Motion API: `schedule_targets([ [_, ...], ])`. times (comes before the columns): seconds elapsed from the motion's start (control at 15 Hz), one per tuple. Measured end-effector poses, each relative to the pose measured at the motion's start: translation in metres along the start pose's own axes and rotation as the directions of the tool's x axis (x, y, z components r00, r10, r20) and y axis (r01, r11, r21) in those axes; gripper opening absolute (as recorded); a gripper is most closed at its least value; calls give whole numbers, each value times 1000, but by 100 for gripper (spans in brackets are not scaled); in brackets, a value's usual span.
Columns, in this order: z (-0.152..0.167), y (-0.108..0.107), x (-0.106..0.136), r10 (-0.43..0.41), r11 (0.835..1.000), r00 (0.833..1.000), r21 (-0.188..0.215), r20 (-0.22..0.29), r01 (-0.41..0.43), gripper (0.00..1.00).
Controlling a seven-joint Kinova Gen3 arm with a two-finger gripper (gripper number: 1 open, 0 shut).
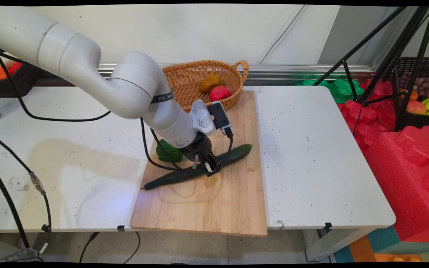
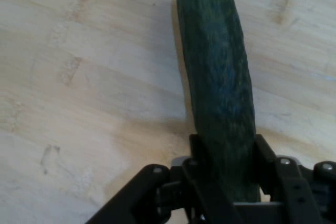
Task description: Place the picked object in the vegetable basket
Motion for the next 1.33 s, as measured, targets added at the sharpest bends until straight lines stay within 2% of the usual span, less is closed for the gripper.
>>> schedule_targets([
  [0.33, -32, -2, 5, -24, 999, 998, 23, -50, 25, 0],
  [0.47, -53, -5, 10, -37, 999, 995, 35, -89, 40, 0],
  [0.73, -90, -17, 20, -64, 995, 986, 68, -154, 75, 0],
  [0.93, -117, -35, 31, -95, 987, 973, 109, -210, 120, 0],
  [1.13, -138, -65, 43, -140, 968, 954, 169, -265, 188, 0],
  [1.33, -146, -101, 54, -187, 938, 934, 229, -303, 262, 0],
])
